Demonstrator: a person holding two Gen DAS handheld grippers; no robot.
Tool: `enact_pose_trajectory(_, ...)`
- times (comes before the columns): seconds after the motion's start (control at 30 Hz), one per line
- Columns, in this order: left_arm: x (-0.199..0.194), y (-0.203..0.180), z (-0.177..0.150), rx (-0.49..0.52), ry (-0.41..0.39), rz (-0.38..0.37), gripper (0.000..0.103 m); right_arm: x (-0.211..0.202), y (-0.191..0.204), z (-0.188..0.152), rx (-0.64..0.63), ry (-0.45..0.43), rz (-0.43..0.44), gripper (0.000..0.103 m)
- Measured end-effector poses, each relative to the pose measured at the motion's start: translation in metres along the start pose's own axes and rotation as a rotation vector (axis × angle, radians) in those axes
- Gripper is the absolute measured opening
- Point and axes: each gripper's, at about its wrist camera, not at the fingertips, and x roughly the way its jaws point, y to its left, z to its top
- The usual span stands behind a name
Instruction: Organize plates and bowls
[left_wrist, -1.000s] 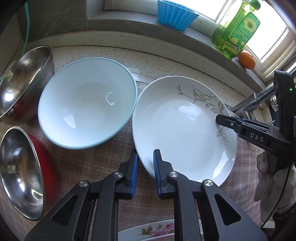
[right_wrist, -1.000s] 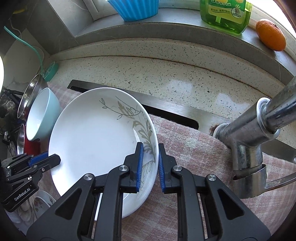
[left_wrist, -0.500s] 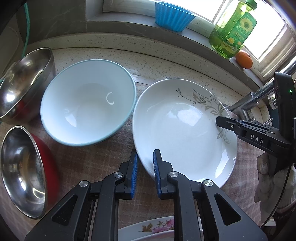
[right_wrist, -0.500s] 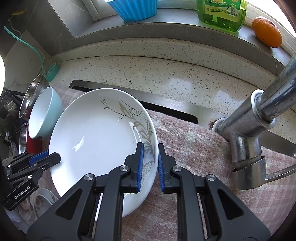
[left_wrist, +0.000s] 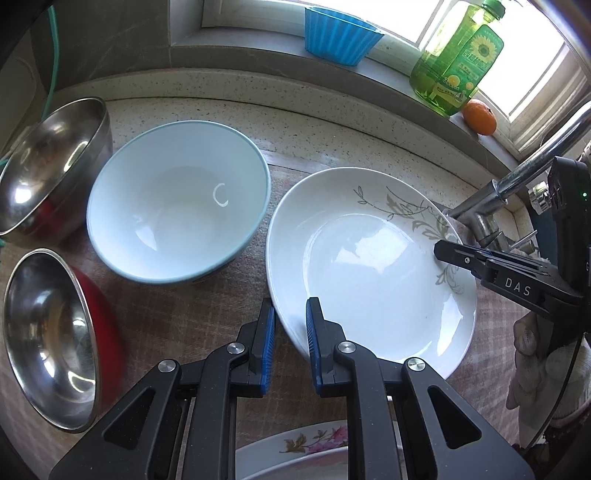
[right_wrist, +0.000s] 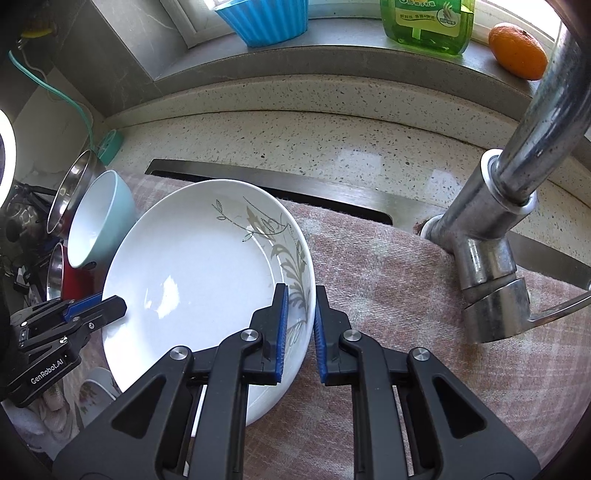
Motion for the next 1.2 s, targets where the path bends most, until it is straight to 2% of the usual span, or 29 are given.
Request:
enact_pose_trajectory(0.73, -0.028, 0.004, -0.014, 0.016, -0.029, -0.032, 0.014, -0.032, 0.007, -0.02, 0.007, -0.057, 0.032, 0.012)
enact_pose_trajectory(1.2, -0.07, 0.014, -0.035, 0.062, -0.049, -0.07, 0.014, -0.075, 0.037, -0.062, 0.021, -0.101, 0.043, 0.012)
